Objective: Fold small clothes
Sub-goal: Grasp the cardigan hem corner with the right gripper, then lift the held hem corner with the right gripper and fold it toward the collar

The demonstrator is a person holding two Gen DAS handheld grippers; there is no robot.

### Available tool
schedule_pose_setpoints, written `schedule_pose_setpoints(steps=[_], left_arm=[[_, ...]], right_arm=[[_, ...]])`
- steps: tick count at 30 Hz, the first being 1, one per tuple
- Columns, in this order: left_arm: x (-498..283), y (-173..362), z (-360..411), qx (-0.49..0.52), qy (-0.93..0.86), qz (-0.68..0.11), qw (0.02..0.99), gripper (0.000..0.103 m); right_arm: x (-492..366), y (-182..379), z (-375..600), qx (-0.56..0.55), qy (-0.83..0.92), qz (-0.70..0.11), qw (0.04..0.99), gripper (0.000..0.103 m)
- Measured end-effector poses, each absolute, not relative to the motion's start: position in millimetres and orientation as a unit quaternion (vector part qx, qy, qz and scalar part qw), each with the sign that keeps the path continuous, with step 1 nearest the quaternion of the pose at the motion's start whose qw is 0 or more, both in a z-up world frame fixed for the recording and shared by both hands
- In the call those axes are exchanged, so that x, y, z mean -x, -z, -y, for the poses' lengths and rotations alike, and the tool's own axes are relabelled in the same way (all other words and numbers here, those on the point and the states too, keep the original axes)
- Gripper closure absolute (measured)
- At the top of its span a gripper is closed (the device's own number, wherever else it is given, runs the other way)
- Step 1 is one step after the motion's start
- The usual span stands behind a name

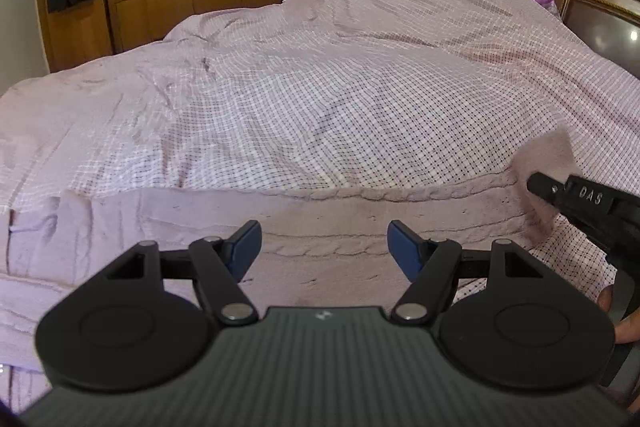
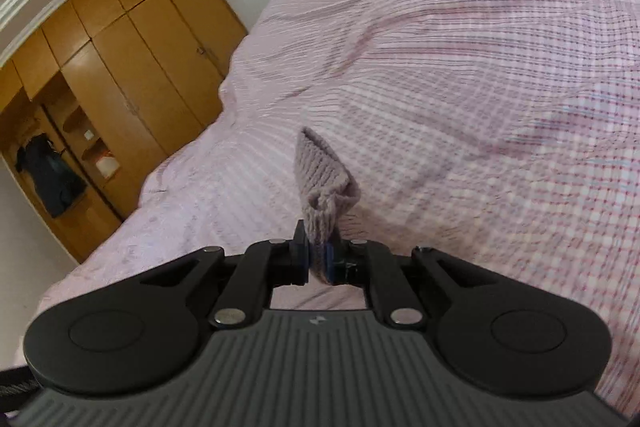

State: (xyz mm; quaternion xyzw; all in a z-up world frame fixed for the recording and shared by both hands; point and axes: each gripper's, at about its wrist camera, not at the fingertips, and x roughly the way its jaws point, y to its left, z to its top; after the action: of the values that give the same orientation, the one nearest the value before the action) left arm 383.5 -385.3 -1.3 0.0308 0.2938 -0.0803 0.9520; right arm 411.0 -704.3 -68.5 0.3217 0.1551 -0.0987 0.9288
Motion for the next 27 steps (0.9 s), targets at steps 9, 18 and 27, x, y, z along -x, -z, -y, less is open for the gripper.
schedule_pose_setpoints(steps=[9,18,27], left_arm=[[-369,-15,316,-0.012,0.04,-0.29,0.956,0.032],[-343,-58,254,-0.011,0.018,-0.241,0.97,0.032],[-335,-73,202,-0.012,-0.009,-0.238,0.971,0.032]], right_arm=[[-383,23,616,-0.327,0.027,-0.145,0.933,0.095],[-376,-16,536,-0.343,-0.035,-0.145,0.927,0.095],[-361,-48,468,-0.312,-0.074,-0.155,0.934,0.095]])
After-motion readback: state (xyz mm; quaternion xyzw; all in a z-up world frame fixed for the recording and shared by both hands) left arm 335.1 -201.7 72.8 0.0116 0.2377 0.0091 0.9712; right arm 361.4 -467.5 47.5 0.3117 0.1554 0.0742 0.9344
